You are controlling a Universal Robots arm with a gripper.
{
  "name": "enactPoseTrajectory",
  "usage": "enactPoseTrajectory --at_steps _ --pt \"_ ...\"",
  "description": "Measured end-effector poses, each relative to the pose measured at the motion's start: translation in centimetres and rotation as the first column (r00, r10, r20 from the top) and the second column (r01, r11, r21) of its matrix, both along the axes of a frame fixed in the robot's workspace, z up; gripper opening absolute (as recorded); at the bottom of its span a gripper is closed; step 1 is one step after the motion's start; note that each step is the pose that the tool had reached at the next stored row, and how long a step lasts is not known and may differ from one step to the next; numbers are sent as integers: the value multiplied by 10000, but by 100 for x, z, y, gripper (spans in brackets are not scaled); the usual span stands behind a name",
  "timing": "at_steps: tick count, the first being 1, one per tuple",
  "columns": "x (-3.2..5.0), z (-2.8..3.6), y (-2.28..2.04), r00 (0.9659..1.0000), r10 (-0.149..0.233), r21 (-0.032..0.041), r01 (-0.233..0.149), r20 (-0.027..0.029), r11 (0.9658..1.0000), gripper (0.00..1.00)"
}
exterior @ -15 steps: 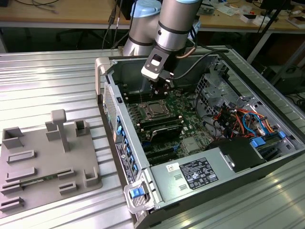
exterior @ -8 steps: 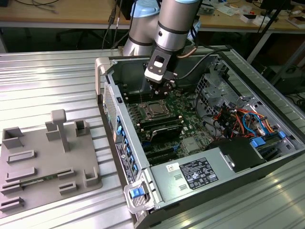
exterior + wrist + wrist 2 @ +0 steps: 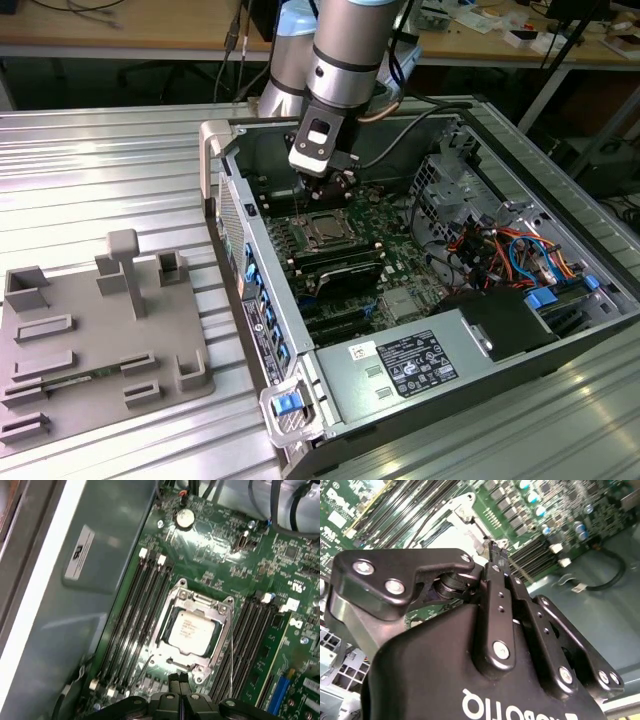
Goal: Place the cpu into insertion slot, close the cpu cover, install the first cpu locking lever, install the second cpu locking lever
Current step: 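Install the first cpu locking lever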
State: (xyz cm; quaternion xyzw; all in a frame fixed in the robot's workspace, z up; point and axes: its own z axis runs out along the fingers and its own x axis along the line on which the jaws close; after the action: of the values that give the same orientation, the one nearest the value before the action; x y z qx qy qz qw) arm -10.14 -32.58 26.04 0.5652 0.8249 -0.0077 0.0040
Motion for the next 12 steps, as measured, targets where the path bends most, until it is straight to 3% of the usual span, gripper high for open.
enactPoseTrajectory --at_steps 12 --pt "-256 -6 0 9987 507 2 -507 2 9987 11"
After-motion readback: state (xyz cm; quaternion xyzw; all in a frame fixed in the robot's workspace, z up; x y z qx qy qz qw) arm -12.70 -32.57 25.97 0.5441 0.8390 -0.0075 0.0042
